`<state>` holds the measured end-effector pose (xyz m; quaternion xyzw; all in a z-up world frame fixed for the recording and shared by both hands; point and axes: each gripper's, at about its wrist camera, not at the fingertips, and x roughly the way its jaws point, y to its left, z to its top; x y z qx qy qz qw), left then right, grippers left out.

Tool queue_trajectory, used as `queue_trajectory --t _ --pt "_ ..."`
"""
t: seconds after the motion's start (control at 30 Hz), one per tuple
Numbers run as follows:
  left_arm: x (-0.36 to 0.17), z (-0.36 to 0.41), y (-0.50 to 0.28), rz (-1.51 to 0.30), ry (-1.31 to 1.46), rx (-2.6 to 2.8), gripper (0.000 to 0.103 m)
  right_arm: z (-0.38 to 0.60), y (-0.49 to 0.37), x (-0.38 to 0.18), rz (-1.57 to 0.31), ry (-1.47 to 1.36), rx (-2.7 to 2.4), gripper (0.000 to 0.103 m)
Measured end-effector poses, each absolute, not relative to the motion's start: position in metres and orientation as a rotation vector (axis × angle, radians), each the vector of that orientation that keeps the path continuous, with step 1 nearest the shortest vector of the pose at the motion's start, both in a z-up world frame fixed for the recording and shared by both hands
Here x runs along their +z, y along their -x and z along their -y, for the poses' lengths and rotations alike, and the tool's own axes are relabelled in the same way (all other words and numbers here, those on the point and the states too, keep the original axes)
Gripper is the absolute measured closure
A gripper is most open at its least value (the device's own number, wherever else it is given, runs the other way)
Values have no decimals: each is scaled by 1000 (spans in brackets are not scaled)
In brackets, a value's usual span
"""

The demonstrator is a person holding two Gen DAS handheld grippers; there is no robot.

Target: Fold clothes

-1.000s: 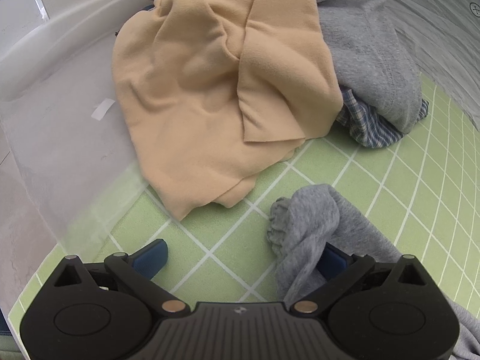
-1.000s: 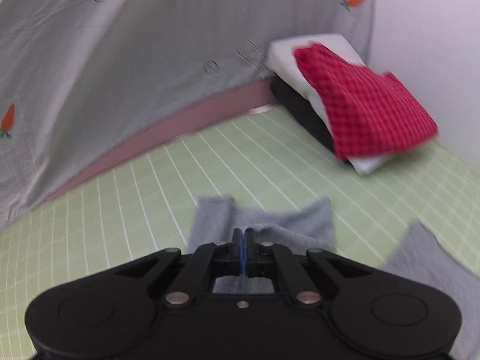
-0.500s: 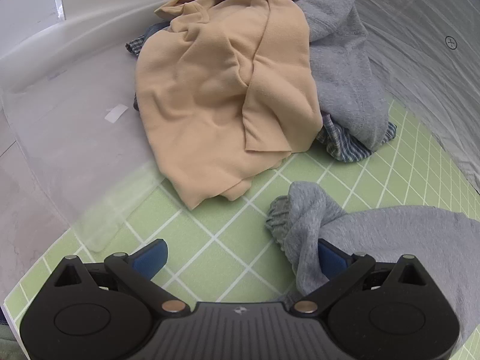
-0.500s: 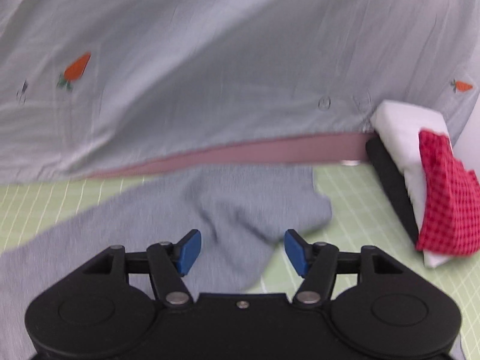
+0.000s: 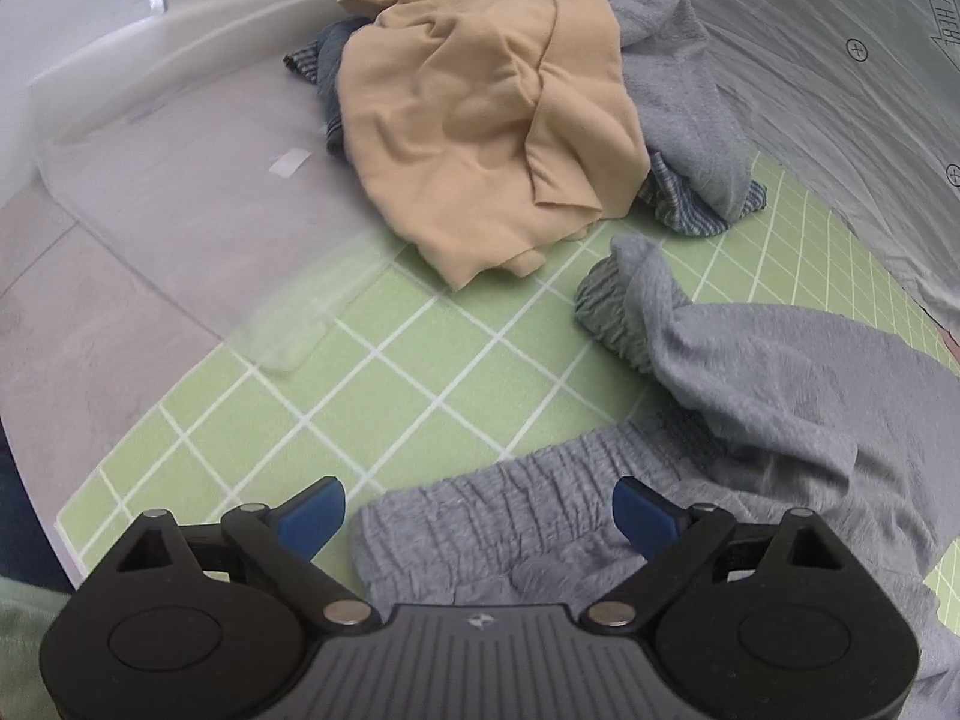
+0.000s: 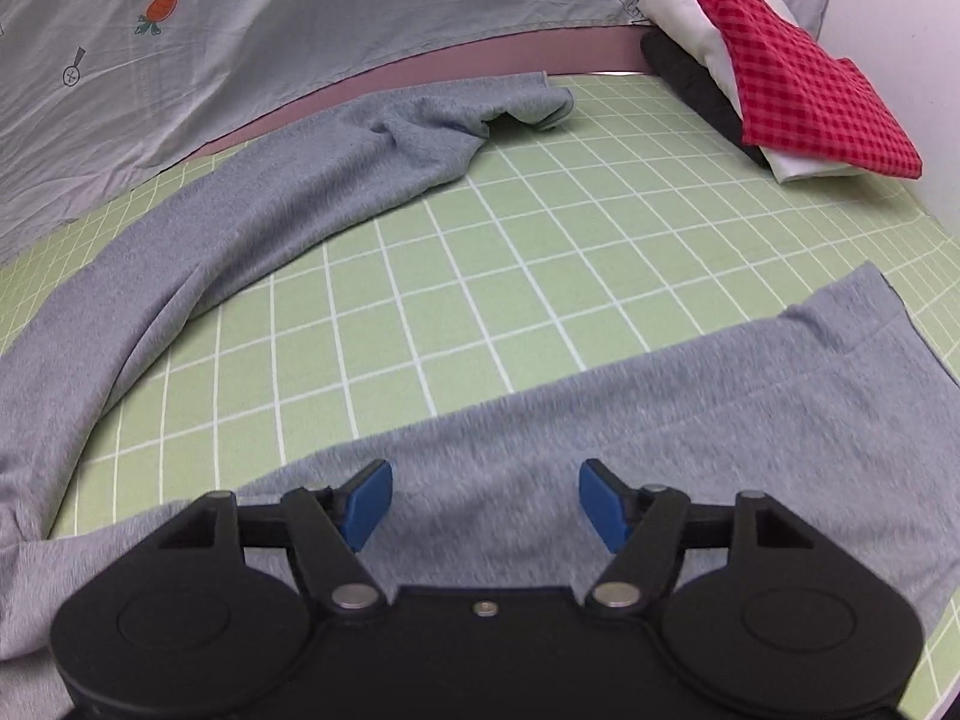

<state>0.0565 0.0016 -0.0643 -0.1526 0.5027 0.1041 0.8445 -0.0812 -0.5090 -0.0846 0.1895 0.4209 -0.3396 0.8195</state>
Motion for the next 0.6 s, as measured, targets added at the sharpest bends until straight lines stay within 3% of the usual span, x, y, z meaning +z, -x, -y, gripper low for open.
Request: queue_trajectory --t 0.2,0.27,0.3,0.37,0.43,0.5,0.6 --pt "-74 9 -42 -1086 284 200 20 493 82 -78 -893 -403 -693 32" --pt "-76 16 -39 -1092 240 215 30 488 82 -76 -891 -404 -685 32" --pt "-77 17 -38 -1098 225 233 42 485 83 -75 -890 -407 -683 32" --pt "-76 17 -35 -1086 209 251 53 481 85 -75 -893 -417 -681 32" --pt "-74 14 -32 -1076 211 265 75 476 88 -75 -897 -418 -678 32" --pt "-73 5 -27 -1067 251 310 83 471 92 -75 -910 -386 -671 30" --pt "-71 -11 -18 -1060 286 400 84 467 101 -77 -933 -337 -661 29"
